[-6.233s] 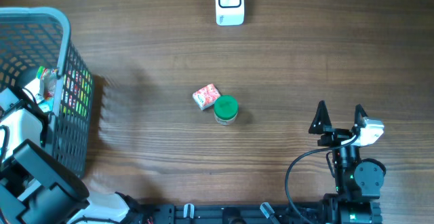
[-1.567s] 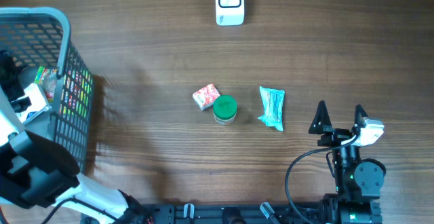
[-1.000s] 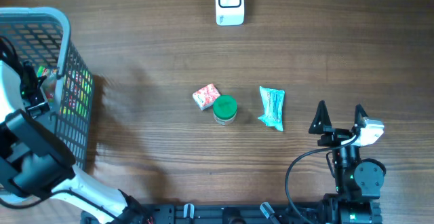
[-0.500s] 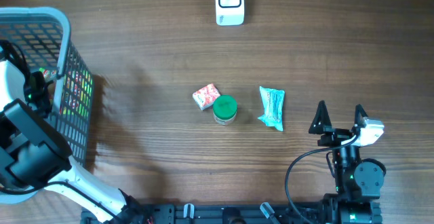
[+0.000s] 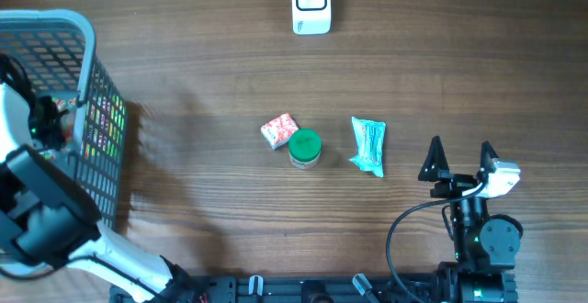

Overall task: Scan the item barcode
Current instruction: 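Reach the left gripper into the basket and grasp the white box, then carry the white box with the left gripper and drop it front of jar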

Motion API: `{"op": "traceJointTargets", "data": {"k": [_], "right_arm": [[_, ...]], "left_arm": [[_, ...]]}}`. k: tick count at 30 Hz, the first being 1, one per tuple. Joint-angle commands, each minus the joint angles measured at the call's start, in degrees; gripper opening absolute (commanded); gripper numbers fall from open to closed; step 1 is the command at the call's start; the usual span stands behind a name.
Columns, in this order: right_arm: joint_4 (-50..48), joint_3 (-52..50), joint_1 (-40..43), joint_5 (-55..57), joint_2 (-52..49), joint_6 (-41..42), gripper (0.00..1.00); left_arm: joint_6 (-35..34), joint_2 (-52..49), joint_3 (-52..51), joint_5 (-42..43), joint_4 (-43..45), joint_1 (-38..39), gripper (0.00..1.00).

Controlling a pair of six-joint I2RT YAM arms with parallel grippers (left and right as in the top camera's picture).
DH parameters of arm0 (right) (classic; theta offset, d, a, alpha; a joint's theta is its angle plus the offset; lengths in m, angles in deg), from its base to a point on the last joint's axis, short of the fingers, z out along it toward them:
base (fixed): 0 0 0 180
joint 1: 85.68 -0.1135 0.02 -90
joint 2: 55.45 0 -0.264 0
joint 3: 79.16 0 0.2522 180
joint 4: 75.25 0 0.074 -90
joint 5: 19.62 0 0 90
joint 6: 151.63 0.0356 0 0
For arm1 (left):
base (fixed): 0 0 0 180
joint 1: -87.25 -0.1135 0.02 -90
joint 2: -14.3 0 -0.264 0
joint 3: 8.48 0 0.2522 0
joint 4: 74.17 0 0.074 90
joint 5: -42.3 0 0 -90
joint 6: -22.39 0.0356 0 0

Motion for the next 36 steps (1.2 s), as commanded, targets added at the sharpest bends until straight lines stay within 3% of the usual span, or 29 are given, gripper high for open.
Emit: {"op": "traceJointTargets", "data": {"k": [1, 7, 12, 17, 21, 23, 29, 32, 36], "right_arm": [[-0.31, -0.07, 0.17, 0.74, 0.31, 0.83, 1.0], [-0.31, -0.07, 0.17, 0.74, 0.31, 0.83, 1.0], [-0.31, -0.07, 0.17, 0.74, 0.31, 0.83, 1.0], [-0.31, -0.07, 0.17, 0.74, 0.31, 0.83, 1.0], [-0.31, -0.07, 0.17, 0.74, 0.31, 0.85, 1.0], [-0.31, -0.07, 0.17, 0.74, 0.31, 0.83, 1.0], [-0.31, -0.07, 0.17, 0.74, 0.31, 0.85, 1.0], [-0.31, -0.07, 0.17, 0.74, 0.31, 0.81, 1.0], [-0.31, -0.07, 0.17, 0.74, 0.31, 0.83, 1.0]], "left_arm": [[2.51, 11.06, 0.26, -0.7, -0.07, -0.11, 0.44], [4.04, 23.45, 0.26, 4.13, -0.94, -0.11, 0.46], [6.88, 34.34, 0.26, 16.22, -1.36, 0.66, 0.46], [6.84, 45.64, 0.26, 25.83, -1.57, 10.08, 0.47], [6.78, 49.57, 0.24, 25.07, -1.86, 26.93, 0.48], [6.78, 48.89, 0.24, 20.72, -3.85, 36.33, 0.48], [2.1, 37.4, 0.24, 5.46, -13.92, 61.68, 0.5], [-1.4, 29.75, 0.24, 2.23, -15.26, 67.69, 0.52], [-9.11, 21.42, -1.97, -2.56, -22.14, 68.74, 0.53]]}}
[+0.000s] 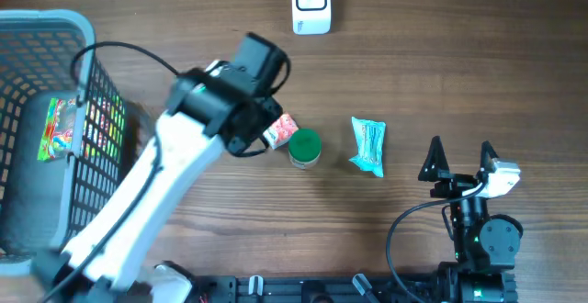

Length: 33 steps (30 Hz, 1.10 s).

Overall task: Scan the item barcode
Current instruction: 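Carry the white box with the left gripper and drop it front of jar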

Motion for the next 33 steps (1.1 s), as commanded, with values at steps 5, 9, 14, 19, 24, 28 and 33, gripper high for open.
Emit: {"op": "traceJointTargets", "data": {"k": [5, 9, 14, 19, 24, 28, 33], "right_arm": [[-0.31, -0.07, 0.17, 0.74, 0.31, 0.83, 1.0], [-0.31, -0.07, 0.17, 0.74, 0.31, 0.81, 1.0], [-0.31, -0.07, 0.17, 0.74, 0.31, 0.81, 1.0], [-0.31, -0.07, 0.17, 0.74, 0.31, 0.83, 1.0], [-0.31, -0.07, 0.17, 0.74, 0.31, 0.83, 1.0], [-0.31, -0.07, 0.17, 0.74, 0.31, 0.83, 1.0], [-0.31, -0.07, 0.17, 0.74, 0.31, 0.81, 1.0]], "left_arm": [[-9.44, -4.87, -15.56, -2.21, 10.86, 0.31, 0.56], [-9.42, -4.87, -28.59, 0.13, 23.93, 0.31, 0.6], [-8.79, -4.87, -29.97, 0.13, 24.3, 0.31, 1.0], [-8.76, -3.39, -28.81, 0.15, 24.33, 0.31, 1.0], [-7.06, 4.96, -24.92, 0.11, 23.65, 0.28, 1.0], [-7.06, 12.33, -22.27, -3.58, 23.5, 0.2, 1.0], [-7.1, 17.09, -20.06, -5.4, 22.77, 0.26, 1.0]]}}
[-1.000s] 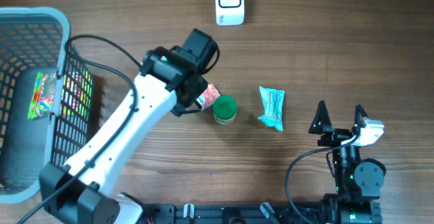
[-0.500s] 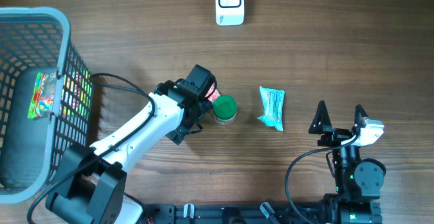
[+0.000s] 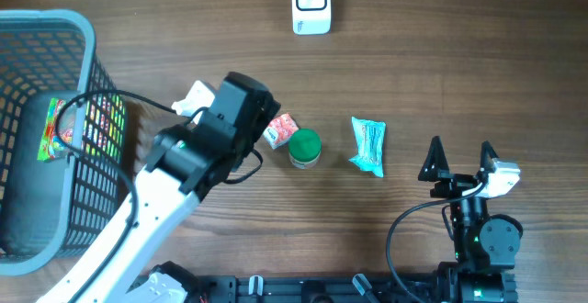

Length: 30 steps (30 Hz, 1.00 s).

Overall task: Scan the item barcode
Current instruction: 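Carry the white box with the left gripper and drop it front of jar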

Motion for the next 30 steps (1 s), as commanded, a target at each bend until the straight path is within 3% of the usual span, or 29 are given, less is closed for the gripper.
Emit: {"op": "traceJointTargets", "data": {"k": [1, 7, 12, 17, 21, 25, 27, 30], "right_arm": [[-0.31, -0.07, 0.17, 0.74, 0.35, 0.83, 1.0], [-0.31, -0.07, 0.17, 0.74, 0.35, 0.85, 1.0], [-0.31, -0.07, 0.17, 0.74, 0.35, 0.83, 1.0], [-0.31, -0.07, 0.17, 0.74, 0.35, 0.83, 0.99], [-0.31, -0.07, 0.17, 0.74, 0.35, 0.83, 1.0], [-0.31, -0.07, 0.17, 0.74, 0.35, 0.83, 1.0], [-0.31, -0.07, 0.17, 0.74, 0.35, 0.85, 1.0], [-0.31, -0.07, 0.17, 0.74, 0.35, 0.83, 0.99]], "left_arm": [[0.66, 0.92, 1.29, -0.57, -2.38, 0.17, 1.0], [0.44, -10.56, -1.77, 1.79, -6.69, 0.15, 1.0], [-3.02, -23.8, -1.9, 10.12, -11.8, -0.48, 1.0], [-4.2, -24.57, -1.07, 11.39, -19.52, -3.82, 1.0], [0.59, -24.46, 3.54, 15.17, -21.59, -9.2, 1.0], [2.38, -25.33, 4.28, 11.67, -22.8, -9.92, 1.0], [3.32, -25.33, 10.34, 10.93, -27.21, -12.63, 1.0], [-4.26, -26.45, 10.8, -2.01, -34.58, -8.48, 0.99]]}}
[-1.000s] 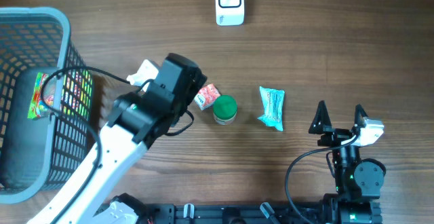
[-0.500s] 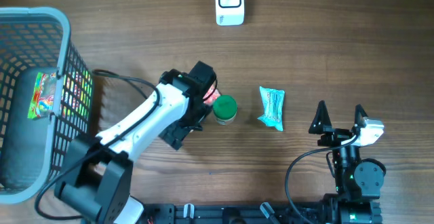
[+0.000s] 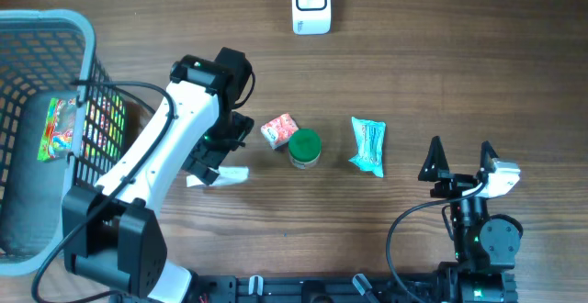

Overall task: Scan the item barcode
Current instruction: 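Carry the white box with the left gripper and drop it front of jar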

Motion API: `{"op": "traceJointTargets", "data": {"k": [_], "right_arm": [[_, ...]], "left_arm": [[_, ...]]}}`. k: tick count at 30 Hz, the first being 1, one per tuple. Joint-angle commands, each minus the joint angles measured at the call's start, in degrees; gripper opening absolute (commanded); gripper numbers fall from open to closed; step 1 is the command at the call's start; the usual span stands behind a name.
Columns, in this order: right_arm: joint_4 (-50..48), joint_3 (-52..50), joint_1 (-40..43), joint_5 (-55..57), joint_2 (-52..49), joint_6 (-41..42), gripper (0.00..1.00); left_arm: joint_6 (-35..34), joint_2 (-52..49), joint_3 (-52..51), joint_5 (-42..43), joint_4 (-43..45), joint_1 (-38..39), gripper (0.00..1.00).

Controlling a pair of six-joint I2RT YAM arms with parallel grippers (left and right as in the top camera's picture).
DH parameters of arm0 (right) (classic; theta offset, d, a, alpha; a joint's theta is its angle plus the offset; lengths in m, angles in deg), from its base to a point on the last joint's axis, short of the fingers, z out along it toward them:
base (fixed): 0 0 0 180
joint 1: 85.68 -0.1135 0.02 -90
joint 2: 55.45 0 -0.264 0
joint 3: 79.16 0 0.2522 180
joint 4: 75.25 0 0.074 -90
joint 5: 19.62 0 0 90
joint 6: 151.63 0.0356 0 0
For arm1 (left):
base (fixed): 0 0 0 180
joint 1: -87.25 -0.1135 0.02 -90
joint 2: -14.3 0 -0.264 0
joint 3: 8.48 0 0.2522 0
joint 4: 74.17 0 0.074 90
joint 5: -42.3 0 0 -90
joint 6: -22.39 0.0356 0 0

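Three items lie mid-table: a red-and-white packet (image 3: 279, 129), a green-lidded jar (image 3: 304, 147) touching it, and a teal packet (image 3: 369, 145) further right. The white scanner (image 3: 311, 3) stands at the far edge. My left gripper (image 3: 241, 130) hangs just left of the red packet, pointing down, and its fingers are hidden under the wrist. The red packet still rests on the table. My right gripper (image 3: 459, 159) stands open near the front right, with nothing between its fingers.
A grey wire basket (image 3: 87, 83) stands at the left edge, and a colourful packet (image 3: 57, 127) lies inside it. The left arm's white link runs diagonally from the front left to beside the basket. Bare wood lies between the items and the scanner.
The left wrist has turned: its white camera mount was at the back left and is now toward the front. The gripper sits slightly left of the red packet. No item has moved.
The left arm was first over the basket at the far left. Then it was stretched across to the red packet, with a colourful packet lying in the basket. It stayed by the red packet and now hangs beside it. The right arm has not moved.
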Motion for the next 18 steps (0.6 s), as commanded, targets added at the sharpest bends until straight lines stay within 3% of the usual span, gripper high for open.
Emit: {"op": "traceJointTargets", "data": {"k": [1, 6, 9, 14, 18], "right_arm": [[-0.31, -0.07, 0.17, 0.74, 0.35, 0.83, 1.0], [-0.31, -0.07, 0.17, 0.74, 0.35, 0.83, 1.0], [-0.31, -0.07, 0.17, 0.74, 0.35, 0.83, 1.0], [-0.31, -0.07, 0.17, 0.74, 0.35, 0.83, 1.0], [-0.31, -0.07, 0.17, 0.74, 0.35, 0.81, 1.0]], "left_arm": [[-5.57, -2.84, -0.72, -12.37, -5.35, 6.08, 1.0], [-4.83, -5.77, 2.6, -16.2, -6.08, 10.34, 1.0], [0.46, -5.55, 15.78, -20.46, -9.66, 8.46, 1.0], [11.47, -4.76, 48.13, -29.33, -15.34, 3.78, 1.0], [11.32, -1.79, 58.9, -34.53, -15.04, -4.55, 1.0]]}}
